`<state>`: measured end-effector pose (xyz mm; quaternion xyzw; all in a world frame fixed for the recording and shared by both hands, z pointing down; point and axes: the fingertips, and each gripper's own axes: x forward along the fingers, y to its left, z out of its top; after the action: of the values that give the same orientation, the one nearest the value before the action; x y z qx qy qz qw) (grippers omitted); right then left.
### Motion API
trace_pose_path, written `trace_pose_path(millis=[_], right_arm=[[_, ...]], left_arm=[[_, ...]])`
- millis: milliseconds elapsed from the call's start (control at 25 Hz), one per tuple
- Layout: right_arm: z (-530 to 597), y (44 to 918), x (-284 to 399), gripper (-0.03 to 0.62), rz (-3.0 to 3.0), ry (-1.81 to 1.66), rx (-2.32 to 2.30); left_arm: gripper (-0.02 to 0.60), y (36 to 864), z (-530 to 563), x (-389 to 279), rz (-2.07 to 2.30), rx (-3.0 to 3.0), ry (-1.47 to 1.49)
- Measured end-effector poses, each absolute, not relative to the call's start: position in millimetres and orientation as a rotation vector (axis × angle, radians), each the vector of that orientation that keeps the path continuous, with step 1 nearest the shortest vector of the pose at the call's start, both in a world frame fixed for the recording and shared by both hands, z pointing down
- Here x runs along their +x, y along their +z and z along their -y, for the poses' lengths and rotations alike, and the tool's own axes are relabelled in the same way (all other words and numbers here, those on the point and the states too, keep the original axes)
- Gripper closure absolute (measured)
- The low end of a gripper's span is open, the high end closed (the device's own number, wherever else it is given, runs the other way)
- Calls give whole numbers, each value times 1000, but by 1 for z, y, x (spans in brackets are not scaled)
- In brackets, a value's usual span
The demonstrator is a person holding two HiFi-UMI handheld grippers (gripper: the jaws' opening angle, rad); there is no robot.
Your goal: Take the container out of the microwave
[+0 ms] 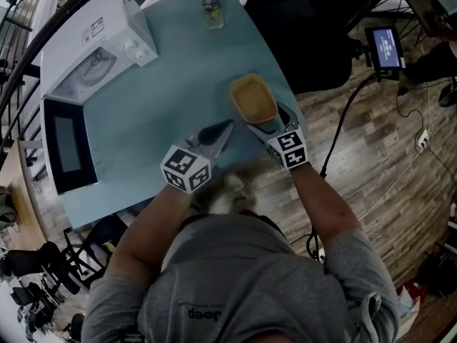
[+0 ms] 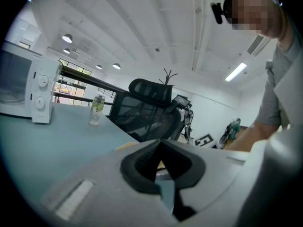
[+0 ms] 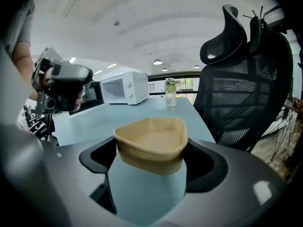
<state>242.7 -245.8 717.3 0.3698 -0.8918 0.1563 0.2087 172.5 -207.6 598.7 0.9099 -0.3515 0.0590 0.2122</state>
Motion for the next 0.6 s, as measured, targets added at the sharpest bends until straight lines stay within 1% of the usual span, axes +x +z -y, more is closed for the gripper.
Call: trace_pose_path(millis=[600], right_arm=[[234, 747, 248, 148, 2410, 453, 1005]], left_arm=[[552, 603, 199, 165, 996, 2508, 166]])
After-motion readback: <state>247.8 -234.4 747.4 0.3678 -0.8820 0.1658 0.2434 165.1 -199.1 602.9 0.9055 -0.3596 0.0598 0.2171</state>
